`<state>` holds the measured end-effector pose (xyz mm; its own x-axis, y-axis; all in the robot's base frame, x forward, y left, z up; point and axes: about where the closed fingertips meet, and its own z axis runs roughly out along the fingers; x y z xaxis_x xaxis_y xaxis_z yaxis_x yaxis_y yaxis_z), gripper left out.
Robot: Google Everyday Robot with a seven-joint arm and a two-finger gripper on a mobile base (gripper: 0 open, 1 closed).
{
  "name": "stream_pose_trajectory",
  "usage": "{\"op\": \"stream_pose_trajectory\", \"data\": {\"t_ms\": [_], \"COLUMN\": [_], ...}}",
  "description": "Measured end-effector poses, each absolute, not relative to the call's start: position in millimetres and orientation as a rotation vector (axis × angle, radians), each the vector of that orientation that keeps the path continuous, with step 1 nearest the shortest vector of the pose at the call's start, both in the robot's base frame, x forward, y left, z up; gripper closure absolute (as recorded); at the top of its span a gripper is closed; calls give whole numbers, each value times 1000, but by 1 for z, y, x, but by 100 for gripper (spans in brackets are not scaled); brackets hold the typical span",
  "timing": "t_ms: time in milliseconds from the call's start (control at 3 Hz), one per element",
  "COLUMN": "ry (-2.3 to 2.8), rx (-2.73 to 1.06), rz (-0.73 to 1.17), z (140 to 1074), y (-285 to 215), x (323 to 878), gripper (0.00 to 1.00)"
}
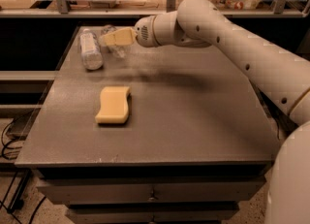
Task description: Move water bottle near blue plastic bottle
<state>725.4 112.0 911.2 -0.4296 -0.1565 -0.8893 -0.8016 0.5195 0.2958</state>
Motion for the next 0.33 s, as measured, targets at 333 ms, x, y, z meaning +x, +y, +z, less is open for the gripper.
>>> {"op": "stream_pose_trajectory", "data": {"t_ms": [333], "ry": [1889], "rx": [-795], "rz": [943], "z": [913], "y": [113], "x": [724], "gripper": [0]}}
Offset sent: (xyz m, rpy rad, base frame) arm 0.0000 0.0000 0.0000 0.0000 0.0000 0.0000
